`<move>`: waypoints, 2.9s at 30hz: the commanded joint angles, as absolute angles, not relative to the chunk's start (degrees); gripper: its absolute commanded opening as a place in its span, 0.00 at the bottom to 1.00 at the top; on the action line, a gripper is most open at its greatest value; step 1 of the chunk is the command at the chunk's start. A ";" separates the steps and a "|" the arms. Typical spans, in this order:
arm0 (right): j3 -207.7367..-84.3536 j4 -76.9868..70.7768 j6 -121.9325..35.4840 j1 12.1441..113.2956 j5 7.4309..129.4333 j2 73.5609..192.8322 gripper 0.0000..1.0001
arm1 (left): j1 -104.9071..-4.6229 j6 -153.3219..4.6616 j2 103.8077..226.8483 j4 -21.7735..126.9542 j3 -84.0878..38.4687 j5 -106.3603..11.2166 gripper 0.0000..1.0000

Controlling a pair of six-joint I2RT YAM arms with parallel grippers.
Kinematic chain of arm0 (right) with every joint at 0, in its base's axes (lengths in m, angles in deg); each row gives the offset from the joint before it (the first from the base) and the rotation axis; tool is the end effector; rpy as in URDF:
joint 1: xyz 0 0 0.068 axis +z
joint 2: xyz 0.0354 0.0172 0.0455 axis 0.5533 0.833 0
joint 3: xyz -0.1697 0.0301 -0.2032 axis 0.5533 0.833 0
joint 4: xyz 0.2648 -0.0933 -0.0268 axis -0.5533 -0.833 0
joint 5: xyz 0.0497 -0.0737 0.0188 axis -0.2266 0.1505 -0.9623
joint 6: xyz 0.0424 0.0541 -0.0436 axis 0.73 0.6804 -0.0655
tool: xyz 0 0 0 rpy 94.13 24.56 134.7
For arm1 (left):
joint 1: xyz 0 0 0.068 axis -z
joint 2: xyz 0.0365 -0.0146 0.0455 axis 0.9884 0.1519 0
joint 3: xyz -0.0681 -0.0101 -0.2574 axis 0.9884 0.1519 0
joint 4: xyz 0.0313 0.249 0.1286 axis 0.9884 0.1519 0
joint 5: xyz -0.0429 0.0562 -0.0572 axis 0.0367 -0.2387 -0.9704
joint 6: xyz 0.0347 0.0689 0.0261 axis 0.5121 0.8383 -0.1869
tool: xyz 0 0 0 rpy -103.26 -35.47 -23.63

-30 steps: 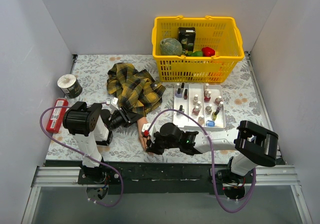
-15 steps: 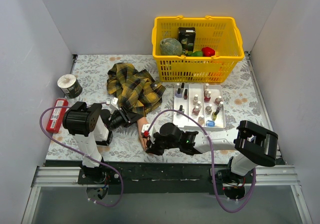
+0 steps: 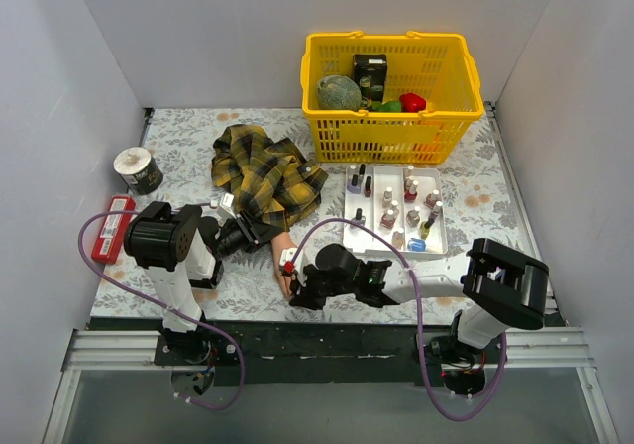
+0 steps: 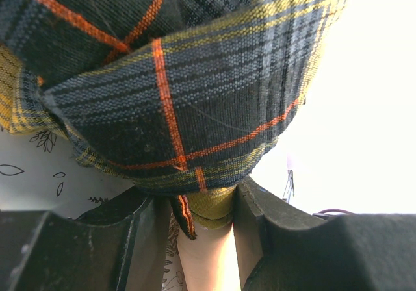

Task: Paint the nails

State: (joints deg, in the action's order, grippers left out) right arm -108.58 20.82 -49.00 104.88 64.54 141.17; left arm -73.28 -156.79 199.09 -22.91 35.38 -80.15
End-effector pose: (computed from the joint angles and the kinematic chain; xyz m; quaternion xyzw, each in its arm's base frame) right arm 0.1014 0.3431 0.1354 -0.5321 0.6659 0.3737 0.3657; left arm 0.2527 -0.0822 0.0470 -0.3653 0.6934 -0.6075 0.1295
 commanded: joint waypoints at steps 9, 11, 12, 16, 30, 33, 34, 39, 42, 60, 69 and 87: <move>-111.46 20.61 -49.86 105.14 62.19 142.29 0.01 | -72.91 -152.93 196.97 -24.50 36.44 -81.76 0.17; -111.46 20.69 -49.86 105.22 62.10 142.29 0.01 | -72.91 -152.93 196.97 -24.50 36.35 -81.76 0.17; -111.46 20.61 -49.86 105.22 62.01 142.29 0.01 | -72.91 -152.93 197.06 -24.41 36.35 -81.76 0.17; -111.54 20.43 -49.86 105.31 61.84 142.29 0.01 | -73.00 -152.84 197.06 -24.41 36.35 -81.85 0.17; -112.25 20.25 -49.86 105.40 63.77 142.64 0.01 | -73.00 -152.93 196.88 -24.58 36.35 -81.76 0.17; -111.90 20.78 -49.86 105.49 64.55 141.94 0.01 | -72.91 -152.93 196.97 -24.67 36.44 -81.85 0.16; -111.72 21.04 -49.86 105.40 64.65 141.68 0.01 | -72.91 -153.01 196.80 -24.67 36.44 -81.94 0.17; -111.63 20.96 -49.86 105.40 66.23 141.50 0.01 | -72.91 -153.01 196.71 -24.67 36.44 -81.94 0.17; -111.46 21.04 -49.86 105.40 67.10 141.24 0.01 | -72.91 -153.10 196.62 -24.67 36.44 -81.85 0.17; -111.28 20.52 -49.86 105.40 70.18 140.62 0.01 | -72.91 -153.01 196.45 -24.58 36.62 -81.85 0.17; -110.58 20.52 -49.86 105.31 71.24 139.31 0.01 | -73.00 -153.01 196.45 -24.67 36.62 -81.94 0.17; -106.10 25.70 -49.86 105.40 67.37 133.68 0.01 | -72.91 -153.10 196.36 -24.58 36.53 -81.85 0.17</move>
